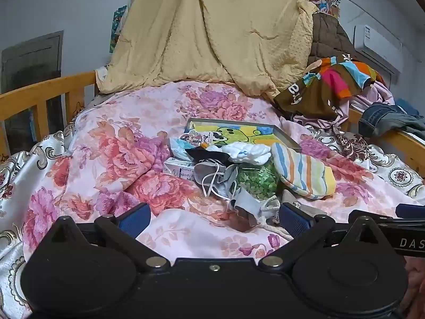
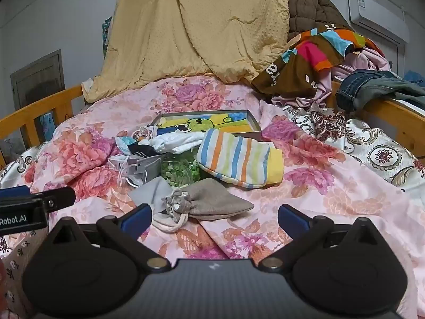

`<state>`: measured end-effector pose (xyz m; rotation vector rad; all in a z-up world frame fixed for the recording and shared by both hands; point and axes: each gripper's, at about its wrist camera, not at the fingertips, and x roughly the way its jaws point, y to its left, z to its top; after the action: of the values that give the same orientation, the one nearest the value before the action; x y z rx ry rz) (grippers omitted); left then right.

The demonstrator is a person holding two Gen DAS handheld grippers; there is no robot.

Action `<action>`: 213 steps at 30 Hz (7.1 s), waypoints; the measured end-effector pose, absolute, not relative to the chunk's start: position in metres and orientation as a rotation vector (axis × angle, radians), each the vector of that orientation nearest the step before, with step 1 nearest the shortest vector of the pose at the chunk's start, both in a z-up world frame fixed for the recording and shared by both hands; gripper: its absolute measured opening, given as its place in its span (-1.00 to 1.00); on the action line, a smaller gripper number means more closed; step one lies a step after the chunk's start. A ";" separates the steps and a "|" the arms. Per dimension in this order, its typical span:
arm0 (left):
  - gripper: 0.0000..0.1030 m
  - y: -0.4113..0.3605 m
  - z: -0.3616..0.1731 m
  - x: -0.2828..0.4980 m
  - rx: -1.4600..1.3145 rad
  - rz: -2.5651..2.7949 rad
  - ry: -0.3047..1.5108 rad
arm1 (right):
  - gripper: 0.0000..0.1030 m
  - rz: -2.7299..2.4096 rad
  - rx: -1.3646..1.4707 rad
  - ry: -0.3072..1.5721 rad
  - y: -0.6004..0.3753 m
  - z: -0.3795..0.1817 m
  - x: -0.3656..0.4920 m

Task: Organize soft objects

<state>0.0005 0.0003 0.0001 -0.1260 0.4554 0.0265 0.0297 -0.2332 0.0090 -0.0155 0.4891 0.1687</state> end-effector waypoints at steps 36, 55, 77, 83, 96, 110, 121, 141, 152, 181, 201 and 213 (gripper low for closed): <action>0.99 0.001 -0.007 0.000 -0.149 0.006 0.457 | 0.99 0.170 -0.015 0.502 -0.235 0.007 0.030; 0.99 0.000 -0.009 0.000 -0.141 0.000 0.461 | 0.99 0.169 -0.014 0.504 -0.235 0.006 0.030; 0.99 -0.002 -0.009 0.000 -0.132 -0.005 0.463 | 0.99 0.170 -0.011 0.505 -0.235 0.006 0.030; 0.99 -0.002 -0.010 0.000 -0.131 -0.006 0.464 | 0.99 0.170 -0.011 0.507 -0.235 0.006 0.030; 0.99 -0.003 -0.010 0.000 -0.128 -0.006 0.463 | 0.99 0.170 -0.010 0.507 -0.235 0.006 0.031; 0.99 -0.005 -0.010 -0.002 -0.094 -0.030 0.450 | 0.99 0.181 0.025 0.549 -0.238 0.008 0.036; 0.98 -0.002 -0.017 0.025 -0.128 -0.092 0.522 | 0.99 0.250 0.080 0.687 -0.246 0.012 0.081; 0.99 0.008 -0.042 0.127 -0.167 -0.234 0.652 | 0.99 0.271 0.246 0.907 -0.264 -0.028 0.202; 0.98 0.026 -0.072 0.172 -0.316 -0.265 0.749 | 0.99 0.280 0.391 0.984 -0.272 -0.053 0.227; -0.48 0.027 -0.099 0.188 -0.529 -0.261 0.757 | 0.97 0.403 0.275 0.963 -0.235 -0.055 0.225; -0.96 0.010 -0.088 0.166 -0.459 -0.165 0.747 | -0.07 0.487 0.187 0.959 -0.220 -0.054 0.213; -0.98 -0.002 -0.070 0.151 -0.373 -0.132 0.707 | 0.27 0.458 0.321 1.006 -0.238 -0.062 0.221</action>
<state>0.1515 -0.0022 -0.0704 -0.3727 0.7068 -0.1318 0.2208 -0.2383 -0.0615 0.3212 1.0058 0.4578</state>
